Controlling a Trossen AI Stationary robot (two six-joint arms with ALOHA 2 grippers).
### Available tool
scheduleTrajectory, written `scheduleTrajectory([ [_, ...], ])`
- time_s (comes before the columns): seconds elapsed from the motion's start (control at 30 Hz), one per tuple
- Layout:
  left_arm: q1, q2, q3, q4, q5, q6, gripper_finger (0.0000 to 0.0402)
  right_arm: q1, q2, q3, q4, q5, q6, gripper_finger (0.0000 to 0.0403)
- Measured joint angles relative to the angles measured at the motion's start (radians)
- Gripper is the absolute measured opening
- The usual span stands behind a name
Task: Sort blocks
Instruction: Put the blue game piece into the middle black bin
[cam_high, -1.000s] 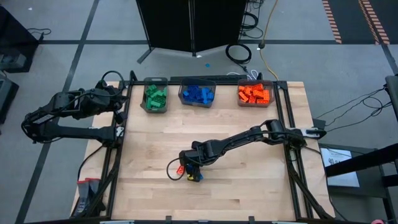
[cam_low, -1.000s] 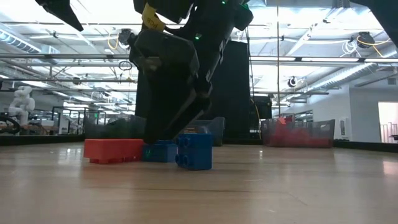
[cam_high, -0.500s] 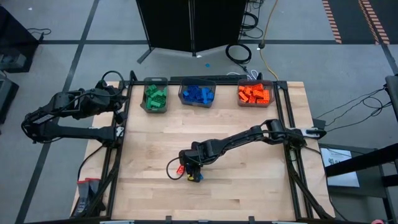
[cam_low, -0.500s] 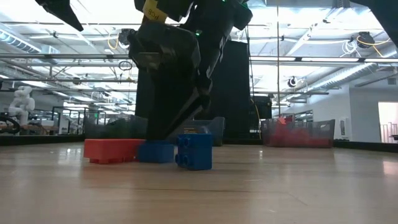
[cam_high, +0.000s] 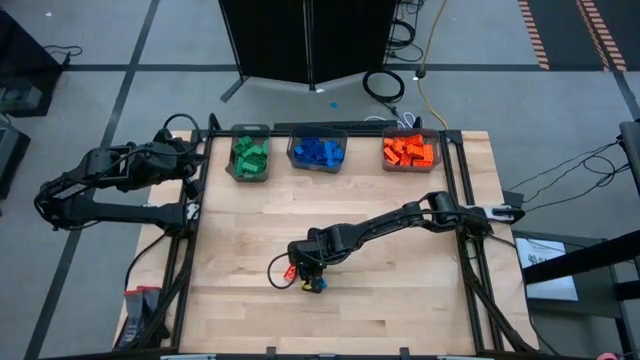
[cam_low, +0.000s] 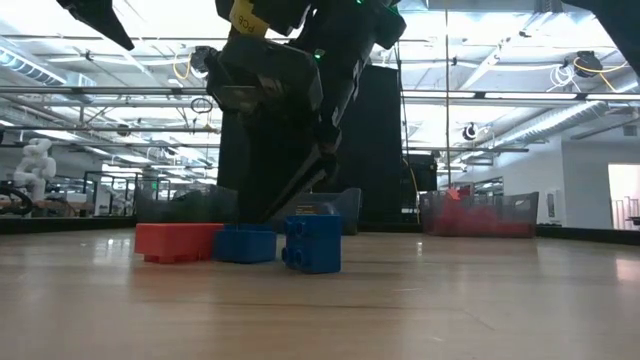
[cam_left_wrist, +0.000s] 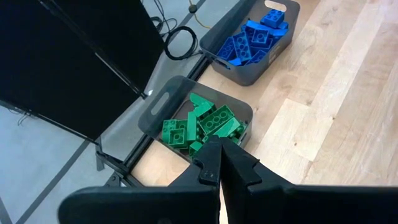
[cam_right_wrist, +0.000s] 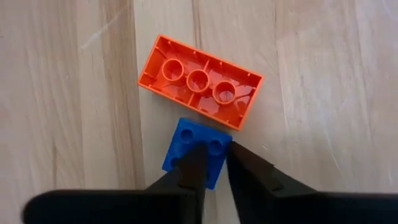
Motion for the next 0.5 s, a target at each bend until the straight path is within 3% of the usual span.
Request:
scheduleTrajectory([
  [0.33,0.0,0.0,0.0,0.0,0.0,0.0,0.0,-0.001,0.0,0.0,-0.022,-0.003,0.045,0.0184],
  [0.5,0.0,0.0,0.0,0.0,0.0,0.0,0.0,-0.003,-0.004,0.0,-0.025,-0.004,0.046,0.0223],
])
